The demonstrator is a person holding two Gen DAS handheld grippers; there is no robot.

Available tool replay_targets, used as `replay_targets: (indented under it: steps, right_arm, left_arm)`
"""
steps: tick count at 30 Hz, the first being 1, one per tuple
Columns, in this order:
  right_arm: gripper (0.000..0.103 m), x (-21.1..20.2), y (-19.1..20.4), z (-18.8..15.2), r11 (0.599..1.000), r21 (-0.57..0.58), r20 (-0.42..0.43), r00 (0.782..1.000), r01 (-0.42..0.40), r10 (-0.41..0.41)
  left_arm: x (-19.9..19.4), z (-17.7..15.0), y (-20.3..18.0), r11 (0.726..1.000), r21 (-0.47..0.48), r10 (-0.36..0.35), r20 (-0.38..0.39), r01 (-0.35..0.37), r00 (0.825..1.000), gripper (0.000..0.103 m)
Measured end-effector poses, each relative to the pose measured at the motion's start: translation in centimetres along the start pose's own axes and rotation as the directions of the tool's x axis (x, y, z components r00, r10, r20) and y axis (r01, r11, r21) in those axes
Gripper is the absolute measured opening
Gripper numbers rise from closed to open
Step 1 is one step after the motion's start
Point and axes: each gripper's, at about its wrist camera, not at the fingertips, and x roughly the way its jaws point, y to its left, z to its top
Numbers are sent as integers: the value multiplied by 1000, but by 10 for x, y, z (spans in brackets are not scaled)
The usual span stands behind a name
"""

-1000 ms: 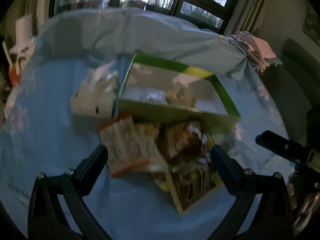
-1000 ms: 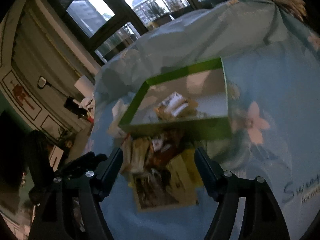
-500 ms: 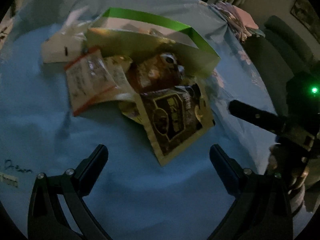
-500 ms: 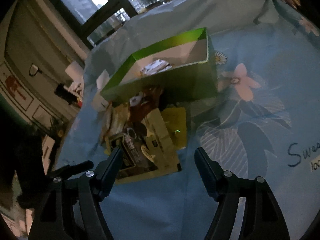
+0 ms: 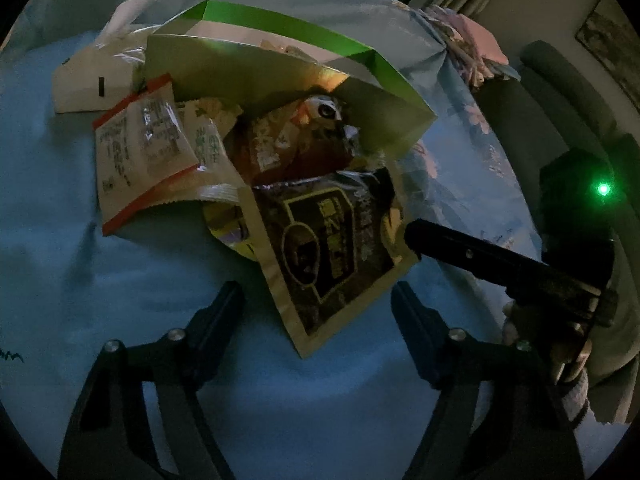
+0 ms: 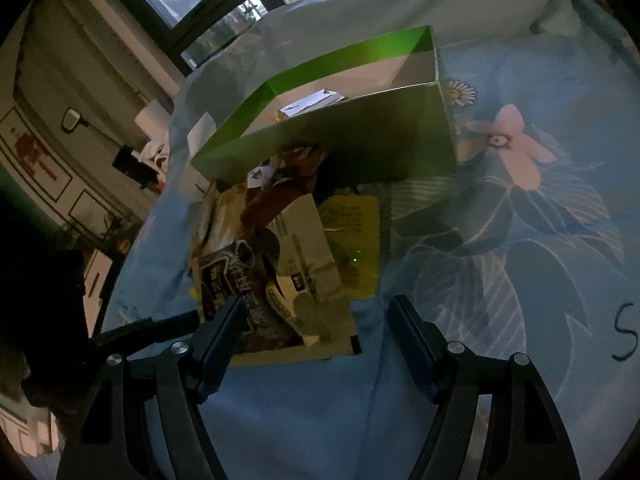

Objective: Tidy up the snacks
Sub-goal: 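Grasp the black gold-printed snack bag with the left gripper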

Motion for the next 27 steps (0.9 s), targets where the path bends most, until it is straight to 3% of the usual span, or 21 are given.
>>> replay_targets:
  steps: [7,8,10,12,14,16,19,27]
  right_arm:
    - [74,6,2,4,999,-21,-8,999,-39,38]
    - [73,6,3,4,999,-23,-3,999,-45,45]
    - [62,8,7,4,997,-33,-14,997,-73,72]
    - [54,9,11,2,998,-46,-19,999,-40,40]
    - [40,10,10,0,999,-52,-25,1000,-11,10]
    - [31,12,7,-1,998,-27,-37,998,-54,53]
    - [23,11,14,-4,998,-53,-33,998,-46,44]
    - [17,-10,29,-12,993,-92,-26,997,-76,74]
  left_arm:
    - [3,4,2,1000,8,12,8,-12,1000,63]
    - [3,3,2,1000,10,8,6,-9,1000,56]
    - [6,5,1,1000,8,9,-4,-9,1000,46]
    - [7,5,1,1000,3,8,-3,-8,1000,45]
    - [7,6,3,1000,-7,10,0,-10,1000,35]
    - [8,7,6,1000,-19,5,-5,-5,1000,31]
    - [5,5,5,1000,-7,5,-9,-5,1000,30]
    - [-8,-9,-4,999,29,-45,-43,46,998,30]
